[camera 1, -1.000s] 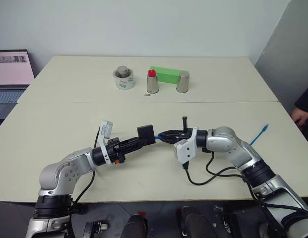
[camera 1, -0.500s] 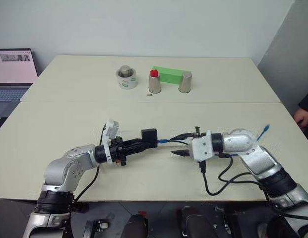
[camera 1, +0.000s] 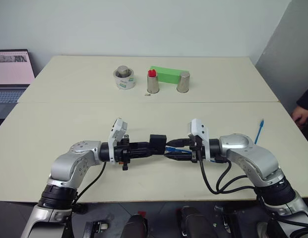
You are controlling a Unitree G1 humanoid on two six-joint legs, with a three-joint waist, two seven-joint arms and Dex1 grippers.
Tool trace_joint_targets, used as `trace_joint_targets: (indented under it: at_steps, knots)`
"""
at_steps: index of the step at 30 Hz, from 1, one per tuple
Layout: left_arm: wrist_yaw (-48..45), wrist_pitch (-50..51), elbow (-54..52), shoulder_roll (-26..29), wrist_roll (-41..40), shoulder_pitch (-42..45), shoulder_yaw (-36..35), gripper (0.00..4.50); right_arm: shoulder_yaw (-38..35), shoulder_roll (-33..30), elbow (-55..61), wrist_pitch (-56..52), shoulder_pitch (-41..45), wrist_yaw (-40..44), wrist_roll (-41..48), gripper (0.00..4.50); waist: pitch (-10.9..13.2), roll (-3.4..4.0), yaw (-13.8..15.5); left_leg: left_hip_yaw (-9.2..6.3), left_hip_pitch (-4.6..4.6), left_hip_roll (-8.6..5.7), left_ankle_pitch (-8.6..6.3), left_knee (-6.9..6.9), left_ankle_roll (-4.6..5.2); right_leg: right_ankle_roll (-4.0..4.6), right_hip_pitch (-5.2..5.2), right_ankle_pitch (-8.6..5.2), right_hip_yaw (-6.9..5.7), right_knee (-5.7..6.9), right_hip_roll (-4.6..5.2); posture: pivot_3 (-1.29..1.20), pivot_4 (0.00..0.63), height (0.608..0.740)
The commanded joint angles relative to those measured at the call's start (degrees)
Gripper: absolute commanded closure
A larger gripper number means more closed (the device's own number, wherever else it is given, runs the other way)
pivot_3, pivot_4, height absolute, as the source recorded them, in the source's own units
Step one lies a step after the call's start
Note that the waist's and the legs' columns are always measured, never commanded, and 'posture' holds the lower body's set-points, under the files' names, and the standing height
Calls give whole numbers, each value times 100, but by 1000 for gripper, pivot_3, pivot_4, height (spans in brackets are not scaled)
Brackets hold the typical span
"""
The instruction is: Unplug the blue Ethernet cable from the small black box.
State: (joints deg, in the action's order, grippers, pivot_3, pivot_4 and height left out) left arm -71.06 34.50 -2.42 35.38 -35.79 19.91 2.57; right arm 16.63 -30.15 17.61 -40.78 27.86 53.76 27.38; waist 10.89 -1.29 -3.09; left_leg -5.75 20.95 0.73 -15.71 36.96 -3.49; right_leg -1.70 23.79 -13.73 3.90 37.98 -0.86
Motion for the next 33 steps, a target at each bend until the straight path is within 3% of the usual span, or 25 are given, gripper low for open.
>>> trace_joint_targets:
  at_steps: [1,12,21,33]
  knots:
    - [-107,-154,-164,30,34,70,4,3728,-56,111,19,-251,141,21,200,2540,0,0,-2,0,0,0,0,0,0,0,0,0,0,0,0,0,150,740]
    - [-110,-258,-166,17,89,-50,-58,3728,-14,87,-189,-353,237,260,151,2540,0,0,-11,2,0,0,0,0,0,0,1,0,1,-1,0,0,150,740]
    - [-196,-420,-220,46,159,-123,15,3728,67,32,-302,-317,337,424,92,4404,0,0,-13,3,4,0,0,-1,0,-1,5,0,1,-2,0,0,150,740]
    - [-373,-694,-182,114,358,-201,116,3728,318,-248,-664,-162,716,982,-165,4411,0,0,-15,4,5,1,0,-1,0,-1,6,0,1,-2,0,0,150,740]
